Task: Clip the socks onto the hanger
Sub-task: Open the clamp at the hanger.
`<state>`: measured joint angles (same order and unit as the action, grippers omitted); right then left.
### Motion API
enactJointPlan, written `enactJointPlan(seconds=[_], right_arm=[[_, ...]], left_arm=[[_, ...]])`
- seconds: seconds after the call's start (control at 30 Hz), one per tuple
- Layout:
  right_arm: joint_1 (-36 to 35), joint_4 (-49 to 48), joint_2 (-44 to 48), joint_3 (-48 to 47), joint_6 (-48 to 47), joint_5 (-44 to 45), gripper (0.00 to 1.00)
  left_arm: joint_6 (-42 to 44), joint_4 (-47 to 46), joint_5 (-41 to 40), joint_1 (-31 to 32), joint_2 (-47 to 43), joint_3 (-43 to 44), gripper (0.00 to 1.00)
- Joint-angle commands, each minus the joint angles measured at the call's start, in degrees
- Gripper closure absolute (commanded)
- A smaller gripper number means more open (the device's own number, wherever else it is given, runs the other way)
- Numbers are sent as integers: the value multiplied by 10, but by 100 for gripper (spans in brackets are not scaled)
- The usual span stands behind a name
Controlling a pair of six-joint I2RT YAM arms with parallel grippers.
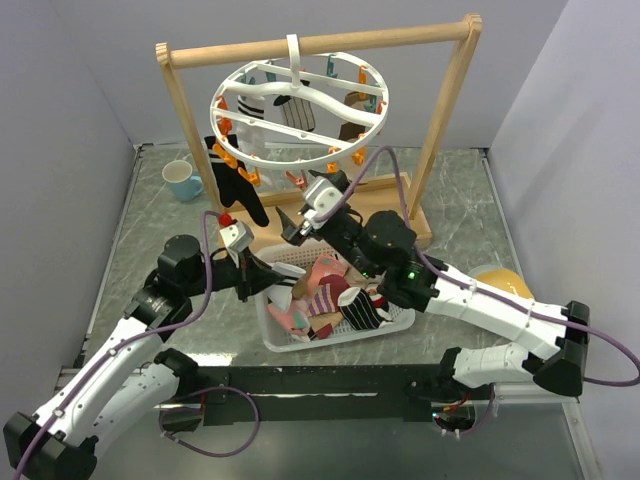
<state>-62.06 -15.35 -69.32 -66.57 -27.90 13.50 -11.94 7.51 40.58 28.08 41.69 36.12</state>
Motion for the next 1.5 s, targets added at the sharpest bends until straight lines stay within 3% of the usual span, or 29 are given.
enactJointPlan(seconds=[0.0,0.23,0.73,1.0,1.23,1.43,1.47], right_arm=[[-7,-86,-11,-34,-81,82,6],[-11,-140,-13,-23,-98,95,12],[-18,-168,-33,-30,-27,92,23],[-43,-293,-63,-1,-20,153,28],[-46,-336,-81,-5,-23,167,31],[-48,-334,-71,-1,-11,154,45],[-48,-322,-68,-1,-8,153,53]], left_arm=[[-11,-22,14,-9,-21,-1,99],[-13,-14,11,-14,-36,-10,99],[-9,-7,-2,-16,-44,-18,99],[-9,-7,-3,-16,-47,-17,99],[-5,2,-4,-18,-50,-12,99],[-6,1,-7,-18,-53,-14,99],[-7,0,-8,-18,-54,-12,99]])
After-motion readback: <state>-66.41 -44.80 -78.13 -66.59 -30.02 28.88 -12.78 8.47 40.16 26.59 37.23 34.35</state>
